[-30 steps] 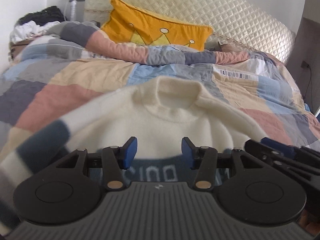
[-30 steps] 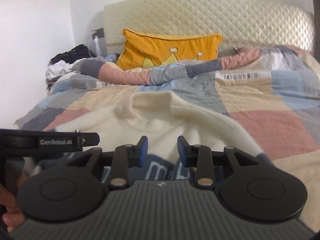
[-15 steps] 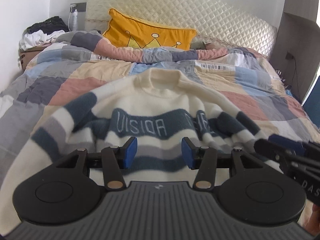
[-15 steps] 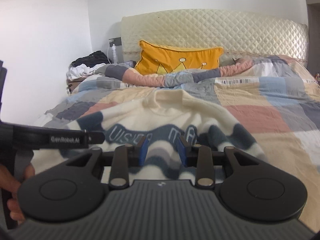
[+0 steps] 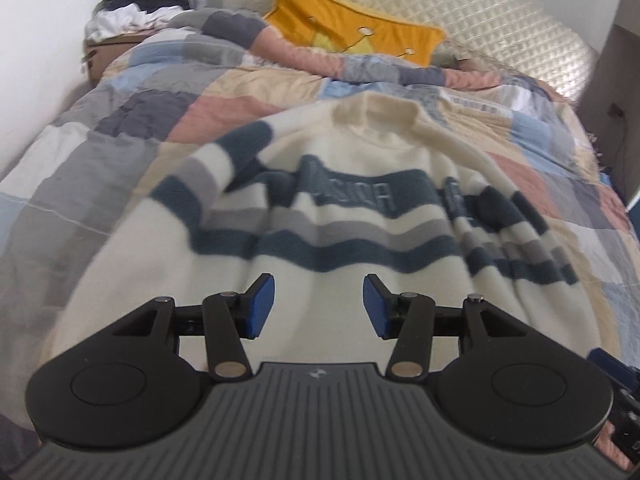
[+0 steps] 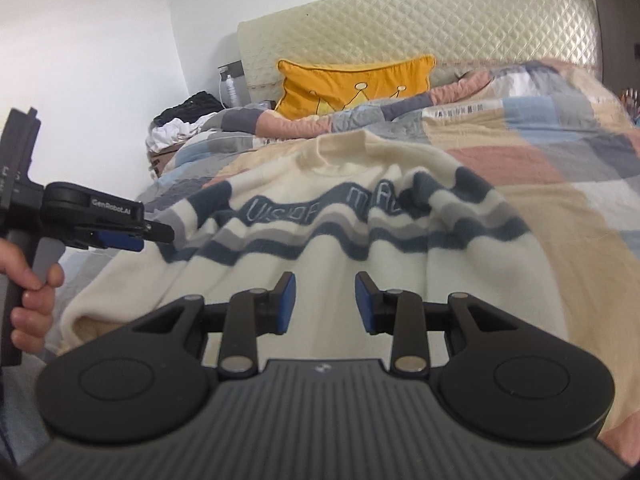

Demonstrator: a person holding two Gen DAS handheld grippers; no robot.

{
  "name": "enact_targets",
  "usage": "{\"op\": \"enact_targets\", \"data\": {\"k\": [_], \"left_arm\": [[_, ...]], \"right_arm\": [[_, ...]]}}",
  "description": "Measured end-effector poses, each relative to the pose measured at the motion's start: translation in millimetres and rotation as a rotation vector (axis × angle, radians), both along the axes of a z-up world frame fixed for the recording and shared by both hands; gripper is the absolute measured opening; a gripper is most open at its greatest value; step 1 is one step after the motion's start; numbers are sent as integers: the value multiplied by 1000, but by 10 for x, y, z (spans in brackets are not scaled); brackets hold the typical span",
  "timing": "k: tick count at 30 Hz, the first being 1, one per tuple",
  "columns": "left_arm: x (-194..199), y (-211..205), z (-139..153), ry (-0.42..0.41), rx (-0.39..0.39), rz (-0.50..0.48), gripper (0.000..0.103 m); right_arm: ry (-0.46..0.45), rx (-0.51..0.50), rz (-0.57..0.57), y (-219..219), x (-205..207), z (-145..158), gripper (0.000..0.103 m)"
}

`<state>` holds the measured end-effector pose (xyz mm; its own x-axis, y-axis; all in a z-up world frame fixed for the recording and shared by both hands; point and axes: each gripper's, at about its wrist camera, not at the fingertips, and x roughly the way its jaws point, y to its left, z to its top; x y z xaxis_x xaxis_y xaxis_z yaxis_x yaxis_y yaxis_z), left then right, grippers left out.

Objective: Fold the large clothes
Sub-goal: 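Smooth the sweater body with both grippers, then close the left gripper on the hem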

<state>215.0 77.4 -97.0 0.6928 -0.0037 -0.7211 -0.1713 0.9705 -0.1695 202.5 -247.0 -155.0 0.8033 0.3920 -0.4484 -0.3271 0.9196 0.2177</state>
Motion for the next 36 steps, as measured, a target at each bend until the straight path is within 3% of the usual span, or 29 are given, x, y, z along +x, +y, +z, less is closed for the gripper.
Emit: {"op": "enact_targets", "data": {"k": [6, 12, 15, 17, 19, 23, 29, 32, 36], "left_arm": [[27, 661, -13, 80, -115, 137, 55], [-90, 1138, -50, 142, -128, 228, 56], [-120, 1255, -121, 178, -128, 251, 63], [-140, 1316, -167, 205, -131, 268, 66], [-160, 1388, -227, 220, -180, 270, 66], [-123, 1485, -333, 268, -254, 268, 66], [-81, 1478, -429, 324, -193, 233, 66], [-102, 1530, -437, 302, -177, 233, 66], [-257, 1673, -239, 139, -119, 243, 68]], "right_arm": [[-1, 30, 4, -52, 41, 4, 36], [33, 40, 5, -72, 80, -33, 36], [56, 51, 7, -88, 118, -54, 36], [78, 53, -3, -105, 141, -83, 49], [90, 68, -32, -152, 154, -113, 83], [116, 66, -72, -200, 216, -187, 84], [199, 52, -59, -134, 405, -372, 83], [218, 52, -71, -140, 463, -410, 83], [222, 55, -85, -158, 470, -423, 83]]}}
